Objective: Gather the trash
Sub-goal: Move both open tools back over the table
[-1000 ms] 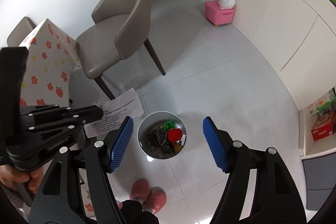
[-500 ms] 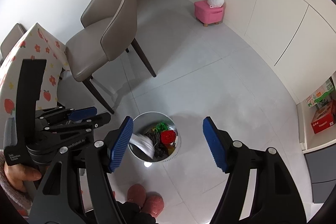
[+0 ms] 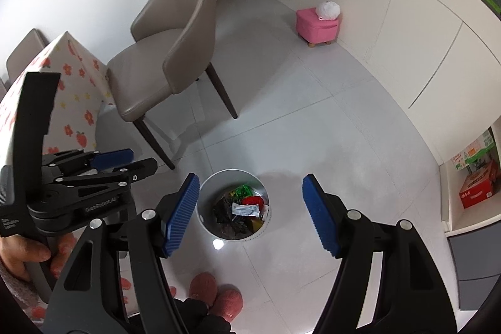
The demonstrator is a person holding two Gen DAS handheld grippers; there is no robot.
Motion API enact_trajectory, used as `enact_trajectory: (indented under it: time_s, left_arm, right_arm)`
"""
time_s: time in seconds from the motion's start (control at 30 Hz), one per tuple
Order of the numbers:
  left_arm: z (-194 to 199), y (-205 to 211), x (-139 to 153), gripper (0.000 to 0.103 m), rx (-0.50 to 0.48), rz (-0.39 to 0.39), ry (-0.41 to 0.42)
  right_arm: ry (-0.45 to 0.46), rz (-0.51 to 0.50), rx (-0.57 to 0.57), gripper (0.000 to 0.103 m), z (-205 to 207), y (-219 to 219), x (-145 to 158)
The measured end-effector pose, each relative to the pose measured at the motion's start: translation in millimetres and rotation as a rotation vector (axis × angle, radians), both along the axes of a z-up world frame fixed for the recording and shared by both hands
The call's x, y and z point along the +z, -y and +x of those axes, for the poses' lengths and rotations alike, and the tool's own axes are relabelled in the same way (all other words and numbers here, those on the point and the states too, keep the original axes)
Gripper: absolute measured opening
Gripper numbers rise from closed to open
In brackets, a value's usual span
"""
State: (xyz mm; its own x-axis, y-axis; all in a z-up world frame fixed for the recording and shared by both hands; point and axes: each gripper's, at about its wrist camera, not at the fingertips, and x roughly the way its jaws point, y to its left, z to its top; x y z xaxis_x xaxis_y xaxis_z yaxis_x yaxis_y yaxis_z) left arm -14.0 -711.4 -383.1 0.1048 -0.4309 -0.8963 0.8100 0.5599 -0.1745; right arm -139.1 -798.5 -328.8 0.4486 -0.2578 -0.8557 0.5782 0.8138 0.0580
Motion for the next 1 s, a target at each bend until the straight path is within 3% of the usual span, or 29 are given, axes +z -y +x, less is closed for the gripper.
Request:
enact_trajectory:
  time_s: [0.17,0.43,0.73,1.0]
  left_arm:
    - [3.0,-33.1,42.3,0.062,0.067,0.004,0.031]
    - [16.0,-123.5,97.9,0.064,0.268,-0.021,0.061]
    - [35.3,-273.2,135.4,0.066,0.576,-0.037,0.12]
    - [48.3,-426.4,156.3,0.066,0.847,-0.045,0.149]
  right_arm:
    - [0.007,-0.002,0.07,0.067,12.4,-26.8,34.1]
    - [0.036,-0.023,0.276,0.067,47.6,-89.6,84.5]
    - [0.079,-0.038,0.595,0.067,111.3,-200.9,112.1]
    - [0.113,-0.051,0.861,0.067,166.2,-341.5,131.2]
